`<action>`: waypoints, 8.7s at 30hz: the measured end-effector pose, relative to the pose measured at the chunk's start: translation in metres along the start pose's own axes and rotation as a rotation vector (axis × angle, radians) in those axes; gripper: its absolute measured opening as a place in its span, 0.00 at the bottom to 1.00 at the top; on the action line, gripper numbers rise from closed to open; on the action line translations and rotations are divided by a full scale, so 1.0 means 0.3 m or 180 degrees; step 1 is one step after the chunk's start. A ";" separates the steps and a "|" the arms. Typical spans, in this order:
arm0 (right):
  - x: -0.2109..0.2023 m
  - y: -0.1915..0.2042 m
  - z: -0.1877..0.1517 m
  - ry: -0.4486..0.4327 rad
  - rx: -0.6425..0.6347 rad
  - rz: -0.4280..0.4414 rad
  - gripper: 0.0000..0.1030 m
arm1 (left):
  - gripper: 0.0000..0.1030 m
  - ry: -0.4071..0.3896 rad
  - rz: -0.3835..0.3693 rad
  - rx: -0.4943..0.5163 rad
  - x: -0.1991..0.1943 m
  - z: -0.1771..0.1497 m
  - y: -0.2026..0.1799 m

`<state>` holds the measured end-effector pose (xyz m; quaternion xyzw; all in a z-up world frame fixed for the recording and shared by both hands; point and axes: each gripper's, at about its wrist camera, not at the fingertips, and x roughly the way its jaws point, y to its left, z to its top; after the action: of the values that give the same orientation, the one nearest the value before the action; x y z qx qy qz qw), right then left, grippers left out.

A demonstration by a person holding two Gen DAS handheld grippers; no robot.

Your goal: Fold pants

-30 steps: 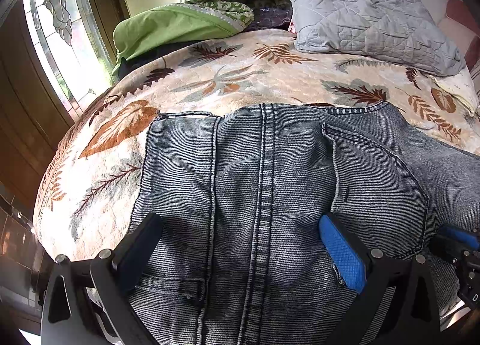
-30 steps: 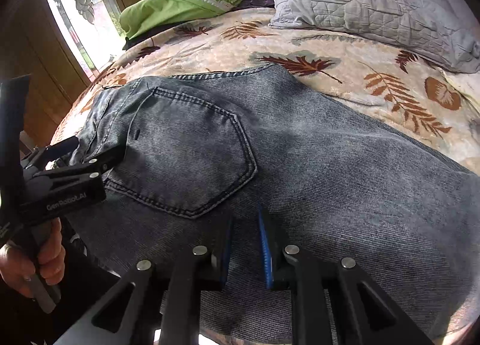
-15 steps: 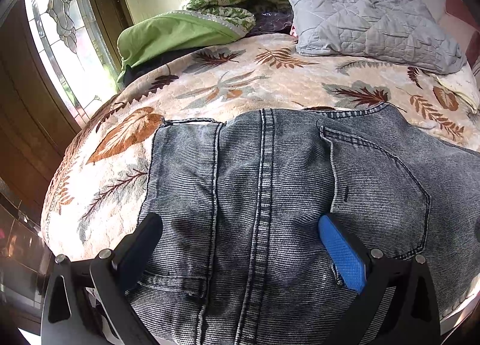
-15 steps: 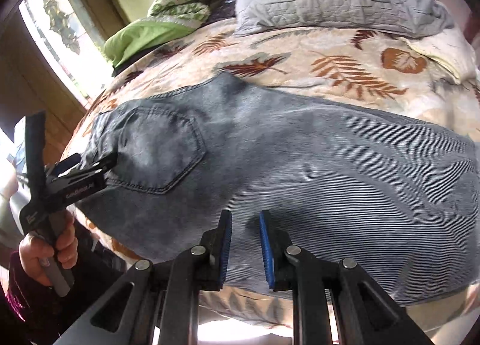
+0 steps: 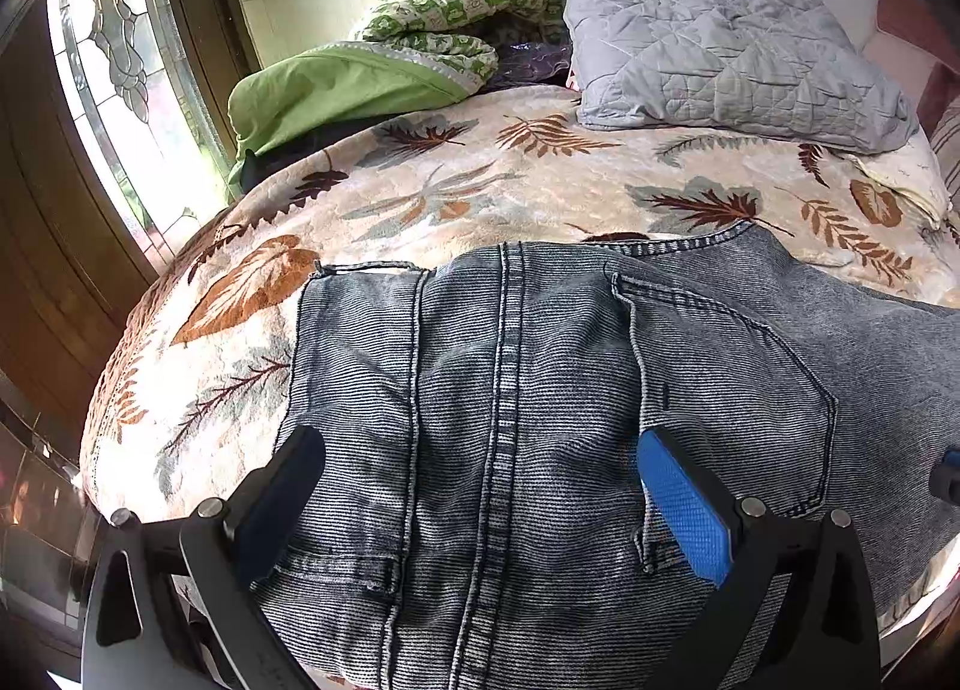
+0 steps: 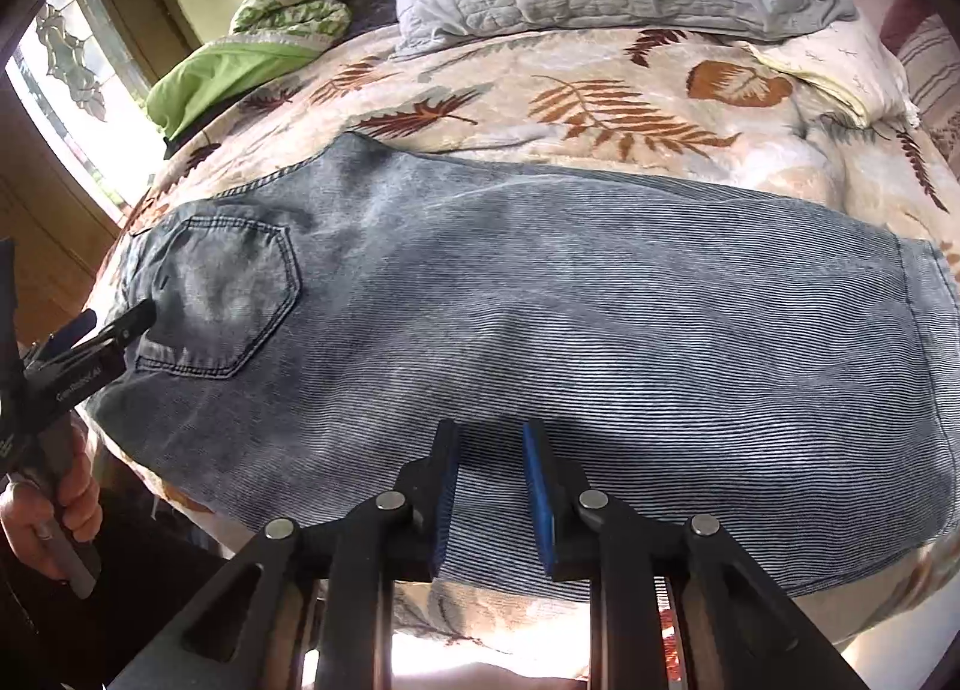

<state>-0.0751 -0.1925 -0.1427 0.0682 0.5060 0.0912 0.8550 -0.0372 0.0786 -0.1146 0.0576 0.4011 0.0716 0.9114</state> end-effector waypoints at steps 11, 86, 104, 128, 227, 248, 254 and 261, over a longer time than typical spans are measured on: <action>-0.053 0.048 0.007 -0.0154 -0.0071 0.0271 0.53 | 1.00 -0.0181 -0.0068 0.0025 -0.046 0.009 -0.004; -0.136 -0.024 0.027 -0.0444 0.0581 0.0560 0.22 | 1.00 0.0616 -0.0891 -0.0240 0.083 0.336 -0.215; -0.205 -0.202 -0.014 -0.0557 0.0568 0.0399 0.40 | 1.00 0.0267 -0.1036 0.0786 -0.015 0.221 -0.533; 0.094 -0.332 0.292 -0.0131 0.1054 0.0127 0.38 | 1.00 0.0552 -0.0817 0.1221 0.057 0.126 -0.610; -0.231 -0.595 0.099 -0.1633 0.2111 0.0095 0.39 | 0.03 0.0691 -0.2459 0.1300 -0.294 0.199 -0.988; -0.102 -0.159 0.212 -0.1238 0.0552 0.0482 0.39 | 0.03 0.0497 -0.0982 0.0699 0.081 0.252 -0.399; 0.074 -0.225 0.244 -0.0596 0.0778 0.0392 0.41 | 0.03 0.0270 -0.0539 0.1095 0.147 0.185 -0.511; 0.005 -0.182 0.216 -0.0741 0.0530 0.0244 0.41 | 0.06 0.0209 -0.0590 0.0922 0.108 0.200 -0.473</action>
<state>-0.0127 -0.2471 -0.1242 0.1682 0.4063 0.0730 0.8951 0.0408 -0.0580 -0.1208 0.1488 0.4404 -0.0695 0.8827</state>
